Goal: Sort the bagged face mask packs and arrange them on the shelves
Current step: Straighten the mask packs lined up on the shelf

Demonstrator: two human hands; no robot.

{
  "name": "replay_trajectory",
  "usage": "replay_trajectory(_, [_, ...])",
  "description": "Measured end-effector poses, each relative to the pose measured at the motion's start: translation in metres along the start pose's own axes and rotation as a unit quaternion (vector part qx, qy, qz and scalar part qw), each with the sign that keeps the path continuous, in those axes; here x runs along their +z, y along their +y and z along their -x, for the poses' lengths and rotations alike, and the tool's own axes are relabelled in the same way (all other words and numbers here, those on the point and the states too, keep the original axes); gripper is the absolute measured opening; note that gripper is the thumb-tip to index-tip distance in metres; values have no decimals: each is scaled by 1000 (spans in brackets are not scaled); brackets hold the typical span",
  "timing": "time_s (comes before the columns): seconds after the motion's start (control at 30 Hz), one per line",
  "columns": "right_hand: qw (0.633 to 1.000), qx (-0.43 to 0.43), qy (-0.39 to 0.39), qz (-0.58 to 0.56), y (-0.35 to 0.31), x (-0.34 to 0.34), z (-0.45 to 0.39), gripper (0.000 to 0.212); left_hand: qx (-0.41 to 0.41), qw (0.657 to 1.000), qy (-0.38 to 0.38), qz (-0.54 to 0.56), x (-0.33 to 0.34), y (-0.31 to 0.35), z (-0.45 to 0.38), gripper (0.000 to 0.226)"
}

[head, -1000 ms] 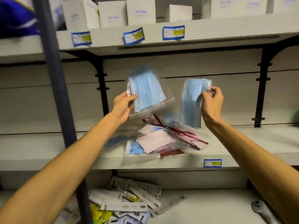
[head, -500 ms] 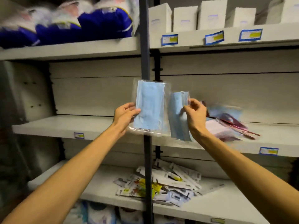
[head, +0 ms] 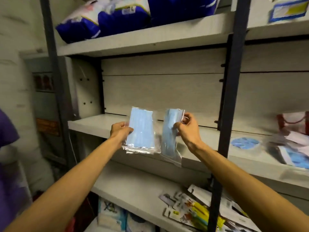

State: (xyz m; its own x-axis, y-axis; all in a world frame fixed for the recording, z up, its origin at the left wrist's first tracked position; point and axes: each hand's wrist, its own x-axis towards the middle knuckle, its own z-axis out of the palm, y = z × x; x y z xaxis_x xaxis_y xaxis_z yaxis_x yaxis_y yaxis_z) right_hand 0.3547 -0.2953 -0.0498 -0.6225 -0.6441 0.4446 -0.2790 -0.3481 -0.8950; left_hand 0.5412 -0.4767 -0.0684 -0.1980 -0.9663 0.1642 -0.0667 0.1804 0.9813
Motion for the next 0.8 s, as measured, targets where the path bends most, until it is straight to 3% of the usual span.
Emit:
replay_trajectory(0.1, [999, 27, 18, -3, 30, 45, -38, 48, -11, 998, 27, -60, -12, -6, -59, 61])
replay_trajectory(0.17, [999, 35, 11, 8, 46, 69, -63, 50, -5, 996, 32, -79, -19, -4, -95, 78])
replay_trajectory(0.37, [995, 77, -11, -64, 73, 128, -145, 48, 20, 983, 60, -170, -35, -18, -183, 77])
replay_trajectory(0.53, [978, 174, -48, -102, 97, 163, -192, 15, 23, 968, 42, -246, -58, -25, -240, 74])
replay_trajectory(0.67, [967, 206, -65, -134, 113, 190, -212, 29, 42, 945, 16, -325, -74, -37, -276, 75])
replay_trajectory(0.8, [969, 205, -96, -99, 122, 220, -229, 12, 57, 934, -1, -354, -88, -53, -313, 83])
